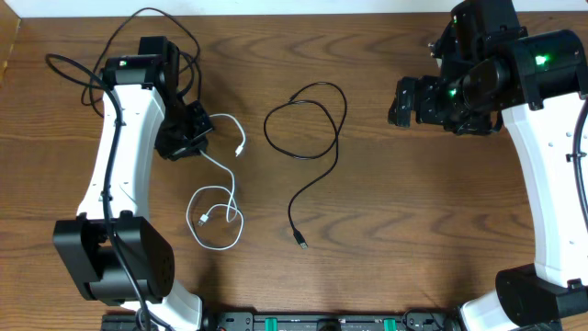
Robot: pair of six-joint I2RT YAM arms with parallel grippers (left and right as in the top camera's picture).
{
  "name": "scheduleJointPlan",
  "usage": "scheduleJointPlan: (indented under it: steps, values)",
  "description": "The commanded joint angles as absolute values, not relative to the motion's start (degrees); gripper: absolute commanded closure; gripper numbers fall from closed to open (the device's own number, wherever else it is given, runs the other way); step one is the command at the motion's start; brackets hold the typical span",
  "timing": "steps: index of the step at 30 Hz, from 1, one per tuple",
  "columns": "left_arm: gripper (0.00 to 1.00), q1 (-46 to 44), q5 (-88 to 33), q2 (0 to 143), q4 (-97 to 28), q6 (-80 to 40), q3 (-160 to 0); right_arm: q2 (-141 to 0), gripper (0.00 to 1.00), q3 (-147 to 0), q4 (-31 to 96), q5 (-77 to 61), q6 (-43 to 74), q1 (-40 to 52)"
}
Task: Untangle cables
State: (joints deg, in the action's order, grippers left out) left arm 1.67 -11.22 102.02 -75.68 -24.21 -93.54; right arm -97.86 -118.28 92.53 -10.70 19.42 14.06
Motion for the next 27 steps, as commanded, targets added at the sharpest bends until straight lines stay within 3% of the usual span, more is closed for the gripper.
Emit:
scheduleJointPlan:
  steps: [1, 3, 12, 27]
  values:
    - [0.92, 1.9, -24.9, 101.3, -75.4, -14.2, -93.6, -97.3, 0.01, -118.4, 92.6, -10.5, 18.8, 14.3]
    - [0.93, 1.9, -28.1, 100.2, -75.4, -11.8, -93.6, -97.3, 0.01, -118.4, 92.6, -10.5, 18.8, 14.3]
    - [0.92, 2.0, -19.9, 96.4, -79.4, -15.1, -93.6, -97.3, 0.01, -118.4, 92.6, -10.5, 18.8, 14.3]
    - [0.92, 2.0, -17.3, 86.5, -78.0, -11.9, -93.5, -97.3, 0.01, -118.4, 92.6, -10.5, 18.8, 14.3]
